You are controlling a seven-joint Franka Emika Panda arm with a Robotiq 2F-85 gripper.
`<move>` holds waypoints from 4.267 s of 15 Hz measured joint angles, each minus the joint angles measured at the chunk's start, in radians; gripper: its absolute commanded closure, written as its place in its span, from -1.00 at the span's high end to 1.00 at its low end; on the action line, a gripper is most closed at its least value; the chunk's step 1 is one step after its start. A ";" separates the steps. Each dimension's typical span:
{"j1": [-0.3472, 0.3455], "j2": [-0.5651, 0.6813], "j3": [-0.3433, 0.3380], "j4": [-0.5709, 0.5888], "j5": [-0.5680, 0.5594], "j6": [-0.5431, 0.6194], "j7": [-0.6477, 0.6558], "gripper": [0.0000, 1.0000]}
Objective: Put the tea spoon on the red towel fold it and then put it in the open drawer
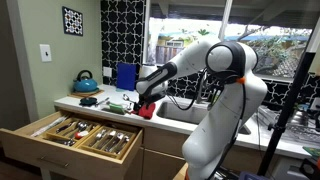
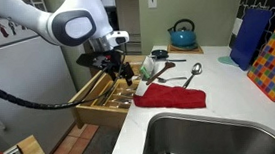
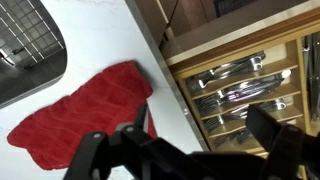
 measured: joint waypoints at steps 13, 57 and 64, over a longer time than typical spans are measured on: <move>-0.062 0.321 0.058 0.414 -0.154 0.037 0.595 1.00; 0.043 0.809 -0.131 0.887 -0.043 -0.033 0.828 -0.97; 0.042 0.656 -0.184 0.853 -0.118 -0.373 0.837 -0.97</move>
